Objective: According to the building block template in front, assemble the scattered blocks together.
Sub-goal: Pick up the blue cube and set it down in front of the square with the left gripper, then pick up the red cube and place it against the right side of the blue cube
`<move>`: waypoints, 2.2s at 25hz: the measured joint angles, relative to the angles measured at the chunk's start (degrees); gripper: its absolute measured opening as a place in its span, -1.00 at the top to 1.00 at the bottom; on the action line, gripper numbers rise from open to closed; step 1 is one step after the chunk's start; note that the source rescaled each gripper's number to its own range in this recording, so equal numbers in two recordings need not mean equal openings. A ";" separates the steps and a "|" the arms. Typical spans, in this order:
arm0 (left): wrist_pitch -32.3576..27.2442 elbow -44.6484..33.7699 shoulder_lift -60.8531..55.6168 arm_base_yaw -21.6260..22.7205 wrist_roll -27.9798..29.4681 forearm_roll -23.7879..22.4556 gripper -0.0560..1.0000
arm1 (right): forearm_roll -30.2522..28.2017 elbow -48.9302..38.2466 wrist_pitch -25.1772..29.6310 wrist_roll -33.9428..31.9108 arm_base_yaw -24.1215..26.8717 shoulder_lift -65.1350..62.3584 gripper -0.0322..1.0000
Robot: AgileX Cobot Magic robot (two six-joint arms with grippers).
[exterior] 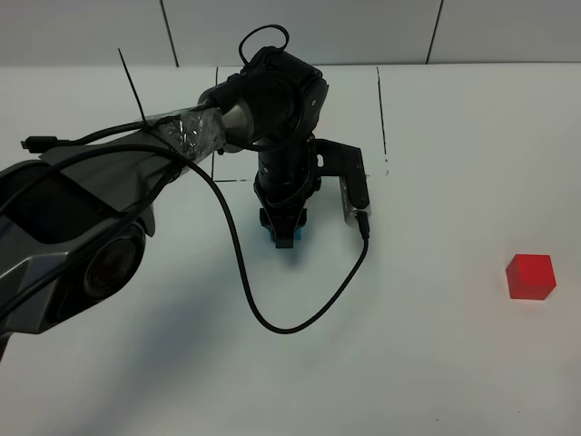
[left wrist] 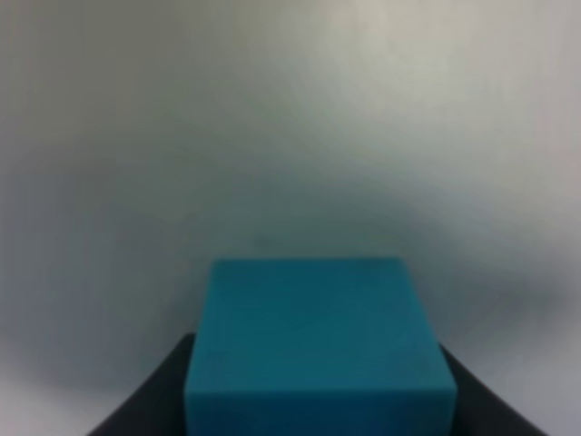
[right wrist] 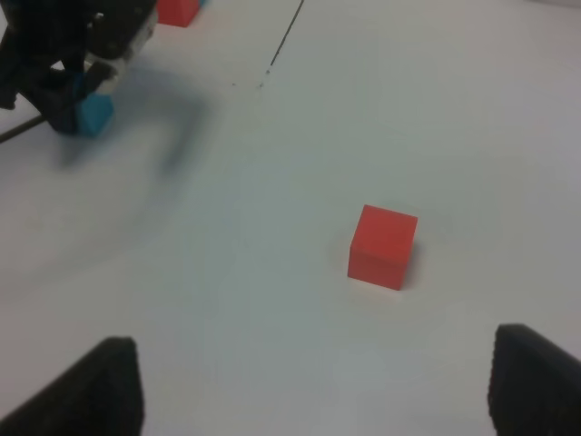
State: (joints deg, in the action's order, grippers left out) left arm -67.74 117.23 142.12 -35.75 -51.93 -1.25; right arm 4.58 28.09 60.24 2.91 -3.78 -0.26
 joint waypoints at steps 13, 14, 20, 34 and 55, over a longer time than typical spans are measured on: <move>-0.46 -0.04 -1.38 0.10 -0.92 1.25 -0.82 | 0.00 0.00 0.00 0.05 0.00 0.00 -0.18; -0.46 -0.04 -2.13 0.10 -0.92 2.70 -0.89 | 0.00 0.00 0.00 0.05 0.00 0.00 -0.18; -0.46 -0.04 -8.58 0.26 1.88 6.64 -0.99 | 0.00 0.00 0.00 0.00 0.00 0.00 -0.18; 0.94 -0.04 -17.60 12.47 27.88 7.09 -1.00 | 0.00 0.00 0.00 0.00 0.00 0.00 -0.18; 5.47 -32.28 -44.37 29.63 36.64 2.34 -1.00 | 0.06 0.00 0.00 0.00 0.00 0.00 -0.18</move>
State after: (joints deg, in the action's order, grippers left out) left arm -62.27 84.95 97.74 -6.12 -15.29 1.10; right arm 4.64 28.09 60.24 2.92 -3.78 -0.26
